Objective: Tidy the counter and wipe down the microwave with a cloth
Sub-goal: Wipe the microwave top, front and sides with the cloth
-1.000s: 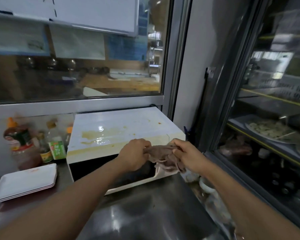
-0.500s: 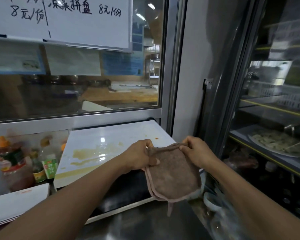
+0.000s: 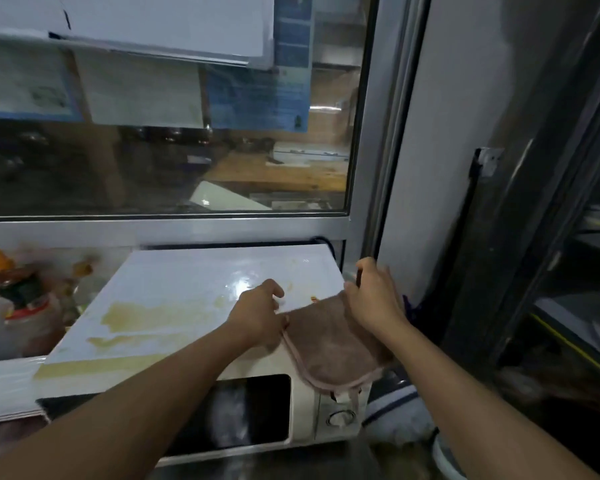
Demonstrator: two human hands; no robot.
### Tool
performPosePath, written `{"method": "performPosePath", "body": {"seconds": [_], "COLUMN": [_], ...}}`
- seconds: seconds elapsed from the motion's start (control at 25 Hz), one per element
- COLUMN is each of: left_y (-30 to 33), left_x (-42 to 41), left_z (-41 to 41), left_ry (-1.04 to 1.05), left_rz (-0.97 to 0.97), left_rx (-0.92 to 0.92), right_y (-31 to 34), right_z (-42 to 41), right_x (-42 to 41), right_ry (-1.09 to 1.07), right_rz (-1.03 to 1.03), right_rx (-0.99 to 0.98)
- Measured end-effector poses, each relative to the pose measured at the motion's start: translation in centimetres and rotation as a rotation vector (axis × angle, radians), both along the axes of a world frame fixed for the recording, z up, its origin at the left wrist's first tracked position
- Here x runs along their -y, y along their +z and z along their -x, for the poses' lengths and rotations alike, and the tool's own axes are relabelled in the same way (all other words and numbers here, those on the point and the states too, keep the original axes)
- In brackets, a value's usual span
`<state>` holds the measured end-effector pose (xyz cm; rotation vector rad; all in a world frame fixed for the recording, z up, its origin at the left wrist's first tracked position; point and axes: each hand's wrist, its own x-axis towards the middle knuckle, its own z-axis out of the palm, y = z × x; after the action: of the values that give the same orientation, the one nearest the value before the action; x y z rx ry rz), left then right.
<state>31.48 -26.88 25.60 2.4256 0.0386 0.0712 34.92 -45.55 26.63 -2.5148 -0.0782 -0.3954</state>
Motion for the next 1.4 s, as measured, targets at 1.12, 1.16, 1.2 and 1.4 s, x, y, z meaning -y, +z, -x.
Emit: {"method": "performPosePath", "body": {"seconds": [1.12, 1.16, 1.2, 1.4], "left_y": [-2.8, -2.8, -2.7, -1.3], "left_x": [-9.3, -9.1, -9.0, -11.3], "left_z": [-10.4, -10.3, -10.2, -9.7], "left_ry": [0.005, 0.006, 0.002, 0.069], "left_rz": [-0.488, -0.481, -0.481, -0.27], "left_rx": [0.05, 0.055, 0.062, 0.093], "right_y": [-5.8, -5.1, -4.5, -5.8], "right_z": [-15.9, -17.1, -17.8, -12.6], "right_x": [-7.0, -8.2, -9.5, -11.6], "right_ry": [0.374, 0.382, 0.41, 0.761], "right_rz": [0.472, 0.481, 0.494, 0.522], "right_rx": [-0.081, -0.101, -0.115, -0.017]}}
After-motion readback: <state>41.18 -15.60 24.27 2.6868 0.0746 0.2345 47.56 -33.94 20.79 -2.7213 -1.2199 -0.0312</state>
